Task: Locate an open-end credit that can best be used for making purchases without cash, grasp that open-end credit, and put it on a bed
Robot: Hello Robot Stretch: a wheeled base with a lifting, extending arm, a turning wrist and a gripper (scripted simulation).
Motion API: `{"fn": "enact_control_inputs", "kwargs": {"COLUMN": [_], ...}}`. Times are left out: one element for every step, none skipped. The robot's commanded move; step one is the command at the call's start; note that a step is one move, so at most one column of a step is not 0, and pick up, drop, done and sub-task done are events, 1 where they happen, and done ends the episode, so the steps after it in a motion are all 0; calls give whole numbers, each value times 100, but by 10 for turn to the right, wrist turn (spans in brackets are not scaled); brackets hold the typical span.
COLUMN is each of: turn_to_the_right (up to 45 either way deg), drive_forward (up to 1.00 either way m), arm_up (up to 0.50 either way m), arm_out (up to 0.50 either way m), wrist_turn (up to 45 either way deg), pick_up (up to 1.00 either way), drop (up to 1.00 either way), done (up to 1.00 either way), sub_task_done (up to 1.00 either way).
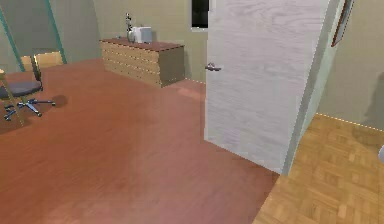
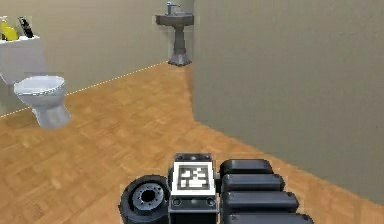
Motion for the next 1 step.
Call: {"fn": "enact_control_inputs", "kwargs": {"turn_to_the_right": [0], "drive_forward": [20], "arm_up": [0], "arm_out": [0], "wrist_turn": [0], "pick_up": [0], "drop": [0], "done": [0], "sub_task_done": [0]}}
